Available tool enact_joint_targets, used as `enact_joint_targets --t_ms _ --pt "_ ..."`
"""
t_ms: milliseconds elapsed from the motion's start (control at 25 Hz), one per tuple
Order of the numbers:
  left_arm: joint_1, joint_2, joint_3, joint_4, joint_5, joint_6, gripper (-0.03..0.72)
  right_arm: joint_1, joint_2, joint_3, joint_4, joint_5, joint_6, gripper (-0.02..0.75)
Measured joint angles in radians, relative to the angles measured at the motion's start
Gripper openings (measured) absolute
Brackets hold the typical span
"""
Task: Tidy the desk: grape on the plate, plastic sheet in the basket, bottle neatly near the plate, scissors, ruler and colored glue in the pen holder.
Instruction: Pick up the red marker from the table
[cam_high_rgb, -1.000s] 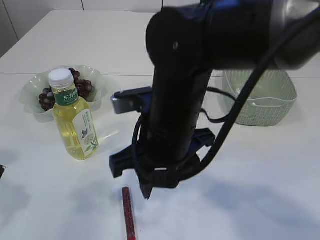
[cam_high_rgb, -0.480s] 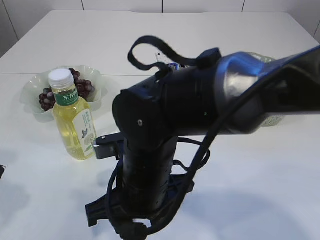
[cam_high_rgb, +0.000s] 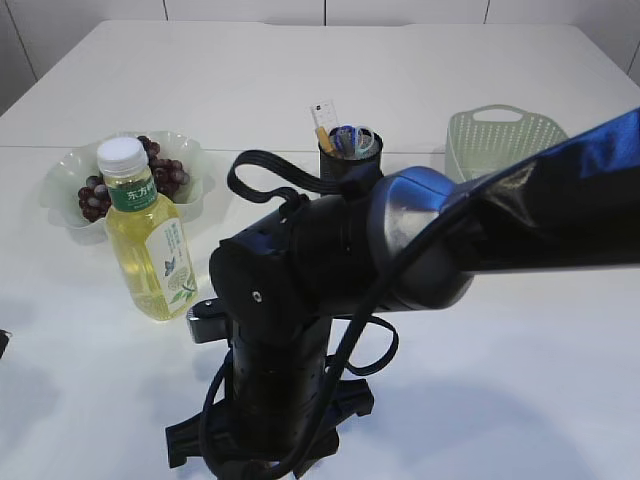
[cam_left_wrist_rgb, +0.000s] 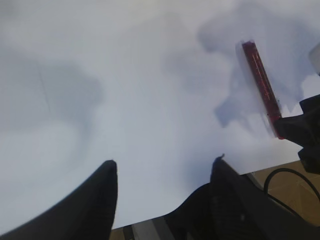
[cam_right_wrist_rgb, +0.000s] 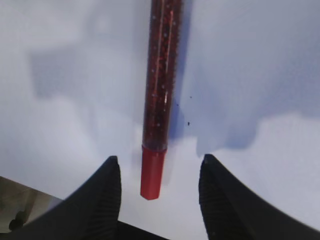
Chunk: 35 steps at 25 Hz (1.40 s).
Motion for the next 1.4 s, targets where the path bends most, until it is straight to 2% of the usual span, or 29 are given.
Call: enact_joint_targets --t_ms 320,1080,1400 --pt "0.0 0.0 0.0 0.0 -0.004 0.0 0.432 0.0 0.0 0.0 -0.006 -0.033 0.006 0.341" --pt "0.0 0.0 0.0 0.0 -0.016 0.0 0.432 0.0 0.054 0.0 -0.01 -0.058 0.051 0.332" --pt "0.0 0.0 0.0 0.002 -0.016 0.0 0.432 0.0 0.055 0.0 -0.01 -0.058 0.053 0.188"
